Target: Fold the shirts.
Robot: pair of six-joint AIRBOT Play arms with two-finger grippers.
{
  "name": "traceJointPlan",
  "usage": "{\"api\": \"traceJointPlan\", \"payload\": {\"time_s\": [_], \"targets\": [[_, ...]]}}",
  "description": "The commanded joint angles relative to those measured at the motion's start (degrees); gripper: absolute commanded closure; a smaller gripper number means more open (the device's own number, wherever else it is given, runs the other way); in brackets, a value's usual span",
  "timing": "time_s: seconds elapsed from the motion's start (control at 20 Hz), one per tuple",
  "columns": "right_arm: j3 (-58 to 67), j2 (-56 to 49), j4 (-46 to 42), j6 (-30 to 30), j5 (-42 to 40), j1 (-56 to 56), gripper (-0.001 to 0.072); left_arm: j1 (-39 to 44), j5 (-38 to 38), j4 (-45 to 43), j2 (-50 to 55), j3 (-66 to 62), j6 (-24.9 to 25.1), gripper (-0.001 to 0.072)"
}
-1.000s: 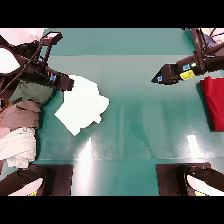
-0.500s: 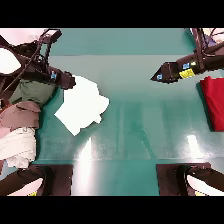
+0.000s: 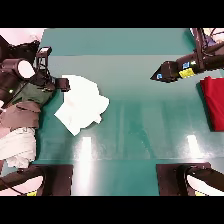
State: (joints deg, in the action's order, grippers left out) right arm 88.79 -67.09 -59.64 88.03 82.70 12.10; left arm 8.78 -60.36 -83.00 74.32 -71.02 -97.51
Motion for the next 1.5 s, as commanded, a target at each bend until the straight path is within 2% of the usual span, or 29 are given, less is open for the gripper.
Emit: {"api": "traceJointPlan", "payload": {"time_s": [0.0, 0.15, 0.2, 0.3, 0.35, 0.4, 0.45, 0.5, 0.6, 0.8, 0.9, 1.0, 1.2, 1.35, 1.45], "targets": [[0.0, 0.0, 0.0, 0.0, 0.0, 0.1, 0.0694, -2.2, 3.7, 2.1, 4.2, 0.7, -1.0, 0.0076], [0.0, 0.0, 0.0, 0.0, 0.0, 0.1, 0.0694, -2.1, 4.6, 4.9, 7.8, 0.7, -1.0, 0.0076], [0.0, 0.0, 0.0, 0.0, 0.0, 0.1, 0.0695, -2.1, 4.7, 5.6, 8.5, 0.7, -1.0, 0.0105], [0.0, 0.0, 0.0, 0.0, 0.0, 0.1, 0.0694, -2.1, 5.8, 6.4, 8.9, 0.7, -1.0, 0.0109], [0.0, 0.0, 0.0, 0.0, 0.0, 0.1, 0.0694, -2.1, 6.4, 6.8, 8.9, 0.7, -1.0, 0.0329], [0.0, 0.0, 0.0, 0.0, 0.0, 0.1, 0.0694, -2.1, 6.8, 6.8, 8.9, 0.7, -1.0, 0.0505], [0.0, 0.0, 0.0, 0.0, 0.0, 0.1, 0.0694, -2.1, 6.9, 6.9, 8.9, 0.7, -1.0, 0.0621], [0.1, 0.0, 0.0, 0.0, 0.0, 0.0, 0.0694, -2.1, 6.4, 7.3, 8.9, 0.2, -1.0, 0.0678], [0.9, 0.3, -0.2, 0.0, -0.1, -0.3, 0.0694, -2.1, 3.7, 9.6, 8.4, -2.6, 1.0, 0.0678], [8.2, 2.4, -0.1, 0.0, -3.3, -4.5, 0.0695, -0.4, 1.0, 19.2, 1.6, -14.2, 11.9, 0.0679], [11.9, 3.8, -0.1, 0.0, -5.5, -7.2, 0.0695, 2.9, -1.7, 25.5, -2.1, -22.5, 17.8, 0.0679], [15.1, 5.3, -0.1, 0.0, -6.9, -9.6, 0.0694, 8.1, -4.5, 30.2, -4.3, -31.6, 21.6, 0.0679], [17.8, 8.1, -0.1, 0.0, -7.7, -13.2, 0.0694, 20.0, -4.5, 32.6, -4.6, -45.3, 23.1, 0.0679], [17.7, 10.1, -0.1, 0.0, -7.7, -15.3, 0.0694, 25.9, -1.9, 33.9, -4.6, -47.5, 26.5, 0.0679], [17.7, 11.2, -0.1, 0.0, -7.6, -16.6, 0.0694, 26.4, -3.7, 33.6, -4.1, -47.2, 27.5, 0.0679]]}}
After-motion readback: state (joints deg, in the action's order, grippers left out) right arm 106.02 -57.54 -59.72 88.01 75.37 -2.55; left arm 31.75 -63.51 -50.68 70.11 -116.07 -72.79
